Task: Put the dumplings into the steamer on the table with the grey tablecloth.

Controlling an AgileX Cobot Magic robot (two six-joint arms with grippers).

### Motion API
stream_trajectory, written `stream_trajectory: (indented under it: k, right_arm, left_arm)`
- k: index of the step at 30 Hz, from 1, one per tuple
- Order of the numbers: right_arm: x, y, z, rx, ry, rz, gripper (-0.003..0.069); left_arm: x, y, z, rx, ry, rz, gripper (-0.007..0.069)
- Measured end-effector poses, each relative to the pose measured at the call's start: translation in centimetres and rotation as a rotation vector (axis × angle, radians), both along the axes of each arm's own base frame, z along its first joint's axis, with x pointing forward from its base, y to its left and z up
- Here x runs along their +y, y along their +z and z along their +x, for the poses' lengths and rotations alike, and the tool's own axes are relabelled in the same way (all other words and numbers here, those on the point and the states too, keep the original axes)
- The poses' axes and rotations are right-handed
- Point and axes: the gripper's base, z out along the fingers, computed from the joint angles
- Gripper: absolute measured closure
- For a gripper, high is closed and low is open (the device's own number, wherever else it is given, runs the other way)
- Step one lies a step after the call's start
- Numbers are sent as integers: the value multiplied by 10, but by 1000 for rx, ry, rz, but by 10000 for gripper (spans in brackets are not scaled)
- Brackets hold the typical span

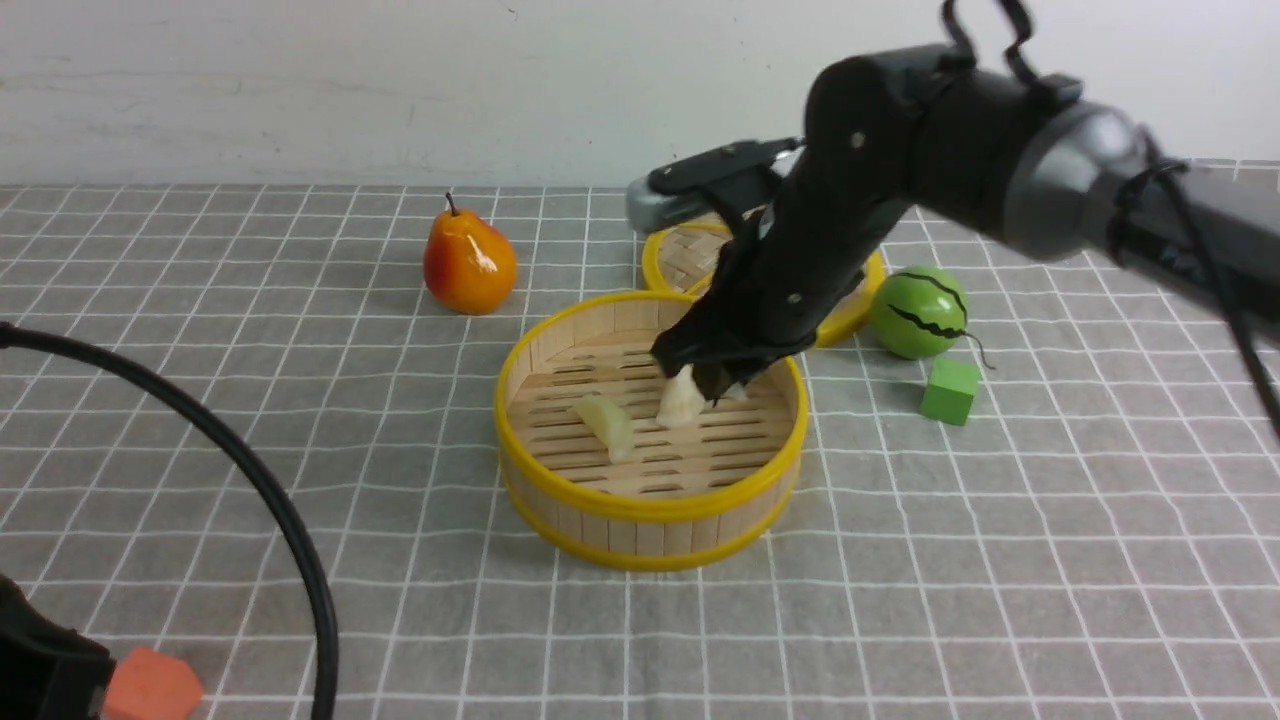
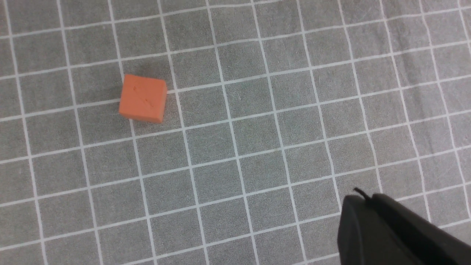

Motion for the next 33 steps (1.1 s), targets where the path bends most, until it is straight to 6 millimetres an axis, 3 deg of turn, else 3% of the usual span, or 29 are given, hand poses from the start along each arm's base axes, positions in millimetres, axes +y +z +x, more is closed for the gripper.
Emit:
stream_trajectory:
  k: [3,8,16,20,23,25,27,31,32,33]
  right_arm:
    - [18,-27,0,14,33,-28,480]
    - [24,-53,4,37,20,-53,469]
    - [21,-49,4,35,-35,-61,264]
    - [15,-8,-7,-7,-34,-33,252]
    - [3,40,-25,-87,-36,20,323]
    - [-2,49,-33,-104,-38,36,372]
    - [-16,74,-57,-164,-42,95,475]
    - [-43,102,-103,-263,-41,190,630]
    - [-44,107,-105,-277,-41,200,630]
    - [-57,116,-127,-324,-35,240,671]
  left_arm:
    - [0,0,0,-1,0,-1,608]
    - [1,1,-1,-10,0,-4,606]
    - [13,-10,-23,-159,-7,-85,604]
    - [29,-27,-51,-316,-13,-172,603]
    - [38,-42,-67,-446,-18,-241,601]
    - [41,-47,-73,-502,-20,-271,600]
    - [44,-57,-79,-578,-24,-313,600]
    - [45,-69,-80,-632,-28,-342,596]
    - [45,-69,-80,-632,-28,-342,596]
    - [44,-70,-80,-638,-29,-344,594]
